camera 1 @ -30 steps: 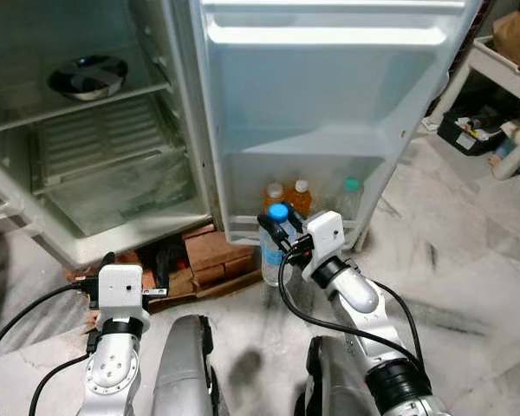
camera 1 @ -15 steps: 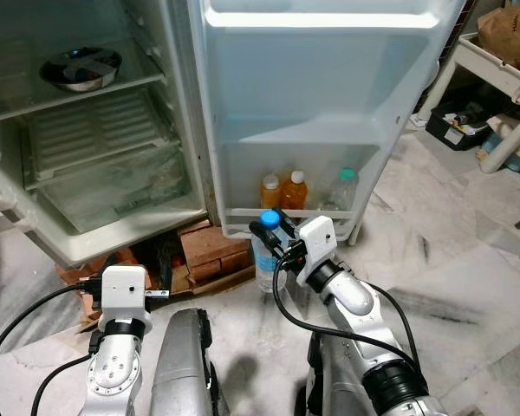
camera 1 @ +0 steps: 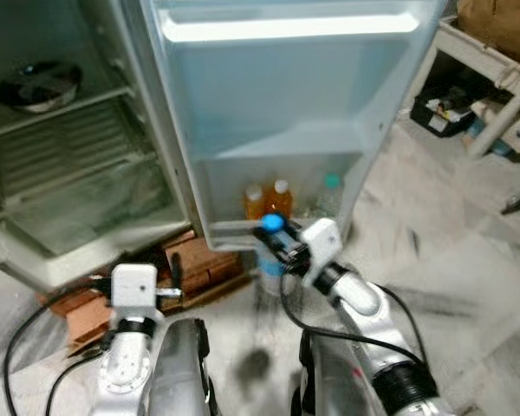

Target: Restocking fridge

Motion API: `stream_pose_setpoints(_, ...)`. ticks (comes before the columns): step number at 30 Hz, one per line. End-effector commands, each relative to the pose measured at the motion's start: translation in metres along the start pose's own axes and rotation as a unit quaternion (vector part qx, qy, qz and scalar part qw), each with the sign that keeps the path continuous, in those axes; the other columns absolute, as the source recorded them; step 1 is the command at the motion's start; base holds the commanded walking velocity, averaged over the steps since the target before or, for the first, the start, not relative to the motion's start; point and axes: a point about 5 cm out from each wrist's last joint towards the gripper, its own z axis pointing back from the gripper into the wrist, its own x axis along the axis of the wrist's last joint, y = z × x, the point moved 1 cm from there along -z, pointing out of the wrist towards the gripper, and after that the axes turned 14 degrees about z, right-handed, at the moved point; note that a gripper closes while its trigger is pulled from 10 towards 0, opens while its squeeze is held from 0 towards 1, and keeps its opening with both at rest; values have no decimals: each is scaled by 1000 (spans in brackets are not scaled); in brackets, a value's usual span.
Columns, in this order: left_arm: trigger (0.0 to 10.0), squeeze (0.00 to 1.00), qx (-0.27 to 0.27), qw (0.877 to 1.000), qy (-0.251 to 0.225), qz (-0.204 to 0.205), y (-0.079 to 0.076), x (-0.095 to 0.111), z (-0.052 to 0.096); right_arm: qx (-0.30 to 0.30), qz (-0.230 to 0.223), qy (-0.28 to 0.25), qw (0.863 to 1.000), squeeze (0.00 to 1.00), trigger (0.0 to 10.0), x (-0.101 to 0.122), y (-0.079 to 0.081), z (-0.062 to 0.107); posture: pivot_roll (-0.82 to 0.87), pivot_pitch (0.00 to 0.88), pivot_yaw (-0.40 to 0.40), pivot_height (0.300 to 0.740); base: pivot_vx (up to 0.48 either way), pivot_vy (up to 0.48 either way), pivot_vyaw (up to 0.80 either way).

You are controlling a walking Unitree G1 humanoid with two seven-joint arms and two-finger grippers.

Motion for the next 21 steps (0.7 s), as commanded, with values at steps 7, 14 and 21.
stream_pose_setpoints(7, 10000, 0, 12, 1000, 6, -12, 11, -2, 1, 21, -3, -40, 999, 0, 10000, 15, 10, -10, 29, 152, -7, 584, 317, 0, 0)
stream_pose_setpoints(14, 10000, 0, 12, 1000, 9, -13, 10, -4, 0, 39, -10, -47, 998, 0, 10000, 17, 14, -9, 29, 151, -8, 584, 207, 0, 0)
stream_pose_setpoints(21, 10000, 0, 20, 1000, 12, -17, 11, -4, 0, 71, -11, -56, 996, 0, 10000, 20, 20, -10, 33, 151, -9, 584, 0, 0, 0)
